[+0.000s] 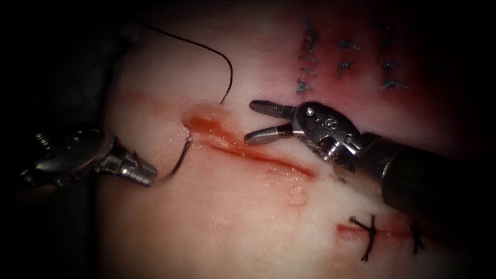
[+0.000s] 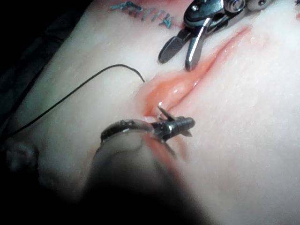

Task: Wound Closure
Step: Grasp the needle with the left gripper and pull it through the skin.

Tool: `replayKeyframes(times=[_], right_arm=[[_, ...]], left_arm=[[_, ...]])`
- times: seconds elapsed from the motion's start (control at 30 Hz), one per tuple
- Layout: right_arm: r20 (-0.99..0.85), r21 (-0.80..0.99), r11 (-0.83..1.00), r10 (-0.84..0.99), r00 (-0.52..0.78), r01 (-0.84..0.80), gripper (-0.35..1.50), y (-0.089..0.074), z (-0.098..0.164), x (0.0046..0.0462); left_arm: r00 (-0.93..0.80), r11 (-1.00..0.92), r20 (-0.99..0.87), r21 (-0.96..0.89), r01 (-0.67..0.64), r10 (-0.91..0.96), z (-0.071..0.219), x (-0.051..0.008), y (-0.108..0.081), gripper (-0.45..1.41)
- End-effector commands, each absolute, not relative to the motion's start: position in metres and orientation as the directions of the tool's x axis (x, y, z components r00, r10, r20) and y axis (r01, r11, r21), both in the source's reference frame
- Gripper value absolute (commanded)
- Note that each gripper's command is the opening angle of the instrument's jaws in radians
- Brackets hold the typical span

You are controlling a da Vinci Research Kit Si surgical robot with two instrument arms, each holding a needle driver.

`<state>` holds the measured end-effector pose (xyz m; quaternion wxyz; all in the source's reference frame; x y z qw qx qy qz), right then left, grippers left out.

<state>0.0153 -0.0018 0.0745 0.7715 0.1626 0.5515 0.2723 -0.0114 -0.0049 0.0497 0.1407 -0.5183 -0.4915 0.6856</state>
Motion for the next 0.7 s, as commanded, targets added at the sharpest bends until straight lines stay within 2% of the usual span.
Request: replayKeyframes(times=[0.03,0.27,0.47,0.7], right_arm=[[-0.764,0.55,0.8,0.598,0.243,-0.239,0.41,-0.0015,0.075,0.0158],[-0.766,0.548,0.803,0.595,0.244,-0.235,0.41,-0.0018,0.0751,0.0155],[-0.756,0.566,0.788,0.614,0.229,-0.242,0.39,-0.0021,0.0749,0.0156],[-0.733,0.6,0.759,0.648,0.206,-0.254,0.34,-0.002,0.0746,0.0156]], left_arm=[[-0.409,-0.484,-0.582,-0.813,0.324,0.703,0.0495,-0.0118,-0.0043,-0.35],[-0.37,-0.524,-0.643,-0.764,0.377,0.67,0.0452,-0.0114,-0.0045,-0.35],[-0.239,-0.72,-0.796,-0.605,0.339,0.557,0.0424,-0.0114,-0.0013,-0.35],[-0.138,-0.84,-0.879,-0.478,0.259,0.457,0.0417,-0.0128,0.0012,-0.35]])
